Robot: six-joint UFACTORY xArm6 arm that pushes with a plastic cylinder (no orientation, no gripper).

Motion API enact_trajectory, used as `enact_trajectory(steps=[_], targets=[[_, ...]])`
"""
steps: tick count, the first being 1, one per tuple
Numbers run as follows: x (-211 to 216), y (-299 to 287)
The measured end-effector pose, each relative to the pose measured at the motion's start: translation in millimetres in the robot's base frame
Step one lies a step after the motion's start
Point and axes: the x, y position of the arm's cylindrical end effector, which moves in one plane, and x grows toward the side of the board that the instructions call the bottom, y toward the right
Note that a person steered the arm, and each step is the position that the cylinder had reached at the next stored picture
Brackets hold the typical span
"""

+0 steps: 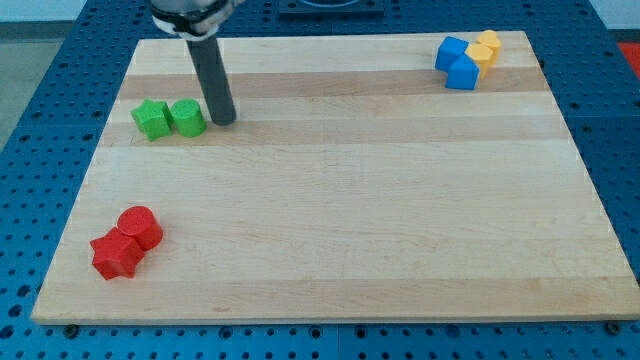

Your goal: Point your arm towards red star

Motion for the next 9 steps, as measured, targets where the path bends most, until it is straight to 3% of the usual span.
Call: enact_trajectory(steps=[1,5,6,8,9], targets=[[33,20],[236,16],[249,4],[249,-79],[247,-87]])
